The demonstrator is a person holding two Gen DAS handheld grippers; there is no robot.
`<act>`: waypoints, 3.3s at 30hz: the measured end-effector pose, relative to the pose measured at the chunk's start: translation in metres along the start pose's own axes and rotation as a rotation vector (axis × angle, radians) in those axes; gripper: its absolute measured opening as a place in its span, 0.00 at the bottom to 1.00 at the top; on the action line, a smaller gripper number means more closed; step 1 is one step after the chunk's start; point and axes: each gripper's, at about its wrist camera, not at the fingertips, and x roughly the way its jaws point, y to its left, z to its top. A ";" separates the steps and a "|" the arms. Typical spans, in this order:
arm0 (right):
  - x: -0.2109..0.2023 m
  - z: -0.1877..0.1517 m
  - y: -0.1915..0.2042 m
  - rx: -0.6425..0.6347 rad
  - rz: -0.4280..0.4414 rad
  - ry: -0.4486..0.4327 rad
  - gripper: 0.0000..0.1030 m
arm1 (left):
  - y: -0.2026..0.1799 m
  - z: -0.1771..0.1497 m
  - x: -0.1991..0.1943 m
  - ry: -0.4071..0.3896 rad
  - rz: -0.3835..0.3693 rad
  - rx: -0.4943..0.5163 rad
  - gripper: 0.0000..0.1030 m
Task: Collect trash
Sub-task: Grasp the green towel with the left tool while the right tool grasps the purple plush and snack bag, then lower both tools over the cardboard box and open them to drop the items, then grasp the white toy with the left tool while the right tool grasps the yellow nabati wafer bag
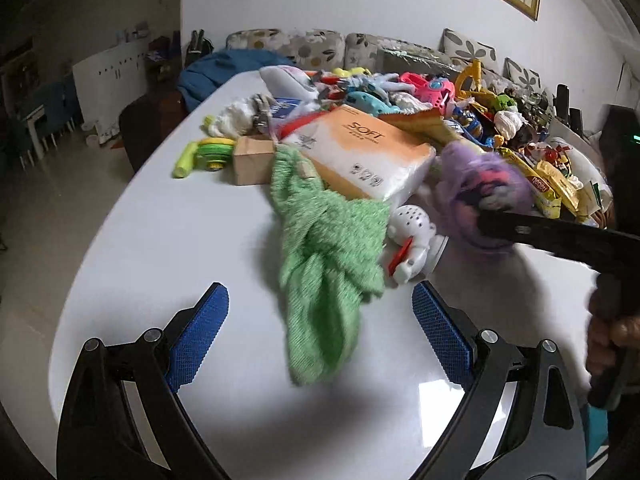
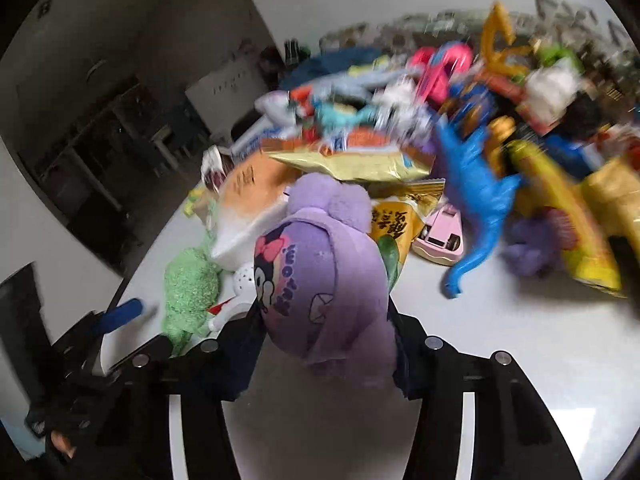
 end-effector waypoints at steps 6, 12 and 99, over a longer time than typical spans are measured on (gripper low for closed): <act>-0.081 -0.035 -0.004 -0.006 0.009 -0.117 0.52 | -0.005 0.021 0.030 0.039 0.030 -0.035 0.86; -0.124 -0.069 -0.010 0.007 -0.027 -0.161 0.53 | 0.008 0.030 0.022 0.035 -0.025 -0.107 0.45; -0.146 -0.070 -0.051 -0.061 -0.098 -0.180 0.16 | -0.057 0.007 -0.009 0.053 -0.084 0.110 0.46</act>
